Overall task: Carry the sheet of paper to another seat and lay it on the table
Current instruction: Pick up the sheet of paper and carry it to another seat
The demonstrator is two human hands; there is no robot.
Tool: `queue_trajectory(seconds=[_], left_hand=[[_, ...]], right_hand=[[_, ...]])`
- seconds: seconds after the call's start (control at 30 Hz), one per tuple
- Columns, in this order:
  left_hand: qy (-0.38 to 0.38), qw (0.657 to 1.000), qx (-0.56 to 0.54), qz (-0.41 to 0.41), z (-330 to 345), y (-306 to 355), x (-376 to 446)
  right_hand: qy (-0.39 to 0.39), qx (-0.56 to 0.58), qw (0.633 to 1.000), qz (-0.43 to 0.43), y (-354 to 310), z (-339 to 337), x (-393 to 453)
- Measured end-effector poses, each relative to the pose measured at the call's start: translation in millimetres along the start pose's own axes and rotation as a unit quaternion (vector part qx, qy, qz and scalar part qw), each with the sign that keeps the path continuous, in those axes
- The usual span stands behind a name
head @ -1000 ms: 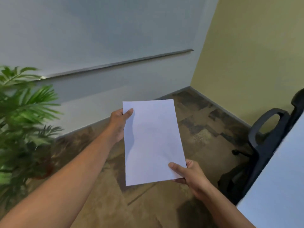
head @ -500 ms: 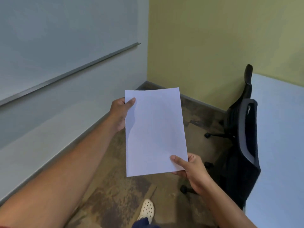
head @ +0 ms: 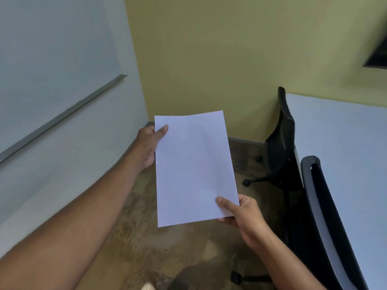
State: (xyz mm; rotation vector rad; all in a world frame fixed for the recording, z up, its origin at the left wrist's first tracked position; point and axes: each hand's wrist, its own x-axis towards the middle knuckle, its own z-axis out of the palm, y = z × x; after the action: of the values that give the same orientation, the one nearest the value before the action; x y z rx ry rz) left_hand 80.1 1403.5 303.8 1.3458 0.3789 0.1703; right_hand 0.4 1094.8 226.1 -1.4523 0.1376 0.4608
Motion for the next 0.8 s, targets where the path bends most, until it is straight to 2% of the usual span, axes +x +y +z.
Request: queue_trajectory(seconds=[0.17,0.23,0.4,0.43,0.5,0.63,0.7,0.73,0.8], left_hand=[[-0.077,0.997,0.012,-0.018,36,-3,121],[-0.085,0.996,0.007,-0.015,48,-3,147],[-0.158,0.986,0.027,-0.043,97,9,272],[-0.166,0.985,0.026,-0.041,100,9,271],[-0.217,0.975,0.032,-0.037,130,20,326],[-0.250,0.967,0.040,-0.039,163,24,367],[-0.293,0.953,0.053,-0.055,204,24,407],[-0.291,0.953,0.058,-0.051,204,24,410],[-0.316,0.945,0.065,-0.052,251,16,451]], right_hand=[[0.069,0.011,0.998,0.003,-15,4,83],[0.083,0.011,0.996,-0.003,-23,5,98],[0.176,0.022,0.984,-0.002,-50,12,190],[0.179,0.017,0.984,0.001,-52,13,187],[0.213,0.032,0.977,-0.007,-65,15,227],[0.247,0.072,0.966,-0.013,-80,20,254],[0.275,0.086,0.958,-0.015,-88,9,282],[0.273,0.086,0.958,-0.015,-91,11,282],[0.304,0.103,0.947,-0.028,-101,-12,315]])
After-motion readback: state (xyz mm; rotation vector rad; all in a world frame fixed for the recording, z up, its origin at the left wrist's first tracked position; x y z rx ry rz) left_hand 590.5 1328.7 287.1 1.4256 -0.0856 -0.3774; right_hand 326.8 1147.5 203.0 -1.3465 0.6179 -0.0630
